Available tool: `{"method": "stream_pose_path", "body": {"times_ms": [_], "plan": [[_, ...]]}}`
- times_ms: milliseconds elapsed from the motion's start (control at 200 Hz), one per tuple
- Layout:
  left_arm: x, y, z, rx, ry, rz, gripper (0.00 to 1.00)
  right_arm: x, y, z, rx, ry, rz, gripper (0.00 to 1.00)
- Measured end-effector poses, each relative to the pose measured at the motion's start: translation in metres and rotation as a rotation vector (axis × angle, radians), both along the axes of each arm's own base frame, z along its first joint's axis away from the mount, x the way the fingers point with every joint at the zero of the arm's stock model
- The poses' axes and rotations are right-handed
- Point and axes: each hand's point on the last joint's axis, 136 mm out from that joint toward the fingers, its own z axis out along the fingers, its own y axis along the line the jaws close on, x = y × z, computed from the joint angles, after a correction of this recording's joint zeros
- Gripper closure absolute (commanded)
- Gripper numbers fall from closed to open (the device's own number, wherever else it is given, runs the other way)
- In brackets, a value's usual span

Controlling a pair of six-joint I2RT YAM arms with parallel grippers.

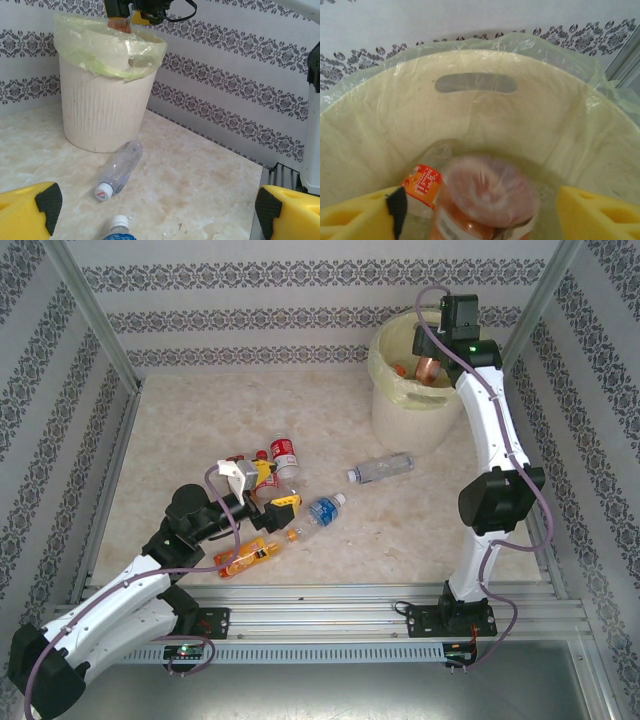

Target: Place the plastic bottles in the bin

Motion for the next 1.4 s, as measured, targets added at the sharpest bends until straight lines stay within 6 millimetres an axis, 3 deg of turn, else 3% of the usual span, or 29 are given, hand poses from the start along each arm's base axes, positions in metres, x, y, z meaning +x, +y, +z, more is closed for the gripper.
{"method": "stream_pose_path", "body": {"times_ms": [270,540,644,764,929,1204,1404], "plan": [[0.0,-0.001,-0.005,0.014,0.013,-0.001,0.0,-0.016,0.009,0.017,0.042,-0.013,0.046,0.12],[0.001,-0.003,-0.01,0.023,0.028,-0.008,0.0,-0.091,0.029,0.061,0.098,-0.092,0.116,0.1],[0.0,-0.005,-0.012,0.027,0.034,-0.014,0.0,-0.106,0.038,0.081,0.138,-0.183,0.143,0.09],[-0.003,-0.007,-0.014,0.037,0.032,-0.026,0.0,-0.158,0.044,0.034,0.205,-0.104,0.135,0.08],[-0.006,-0.009,-0.019,0.062,0.037,-0.035,0.0,-0.2,0.05,-0.013,0.303,-0.061,0.115,0.02],[-0.008,-0.011,-0.026,0.087,0.046,-0.043,0.0,-0.242,0.042,-0.102,0.421,0.041,0.011,0.02],[-0.008,-0.01,-0.028,0.096,0.055,-0.044,0.0,-0.254,0.041,-0.143,0.507,0.088,-0.056,0.02]]}}
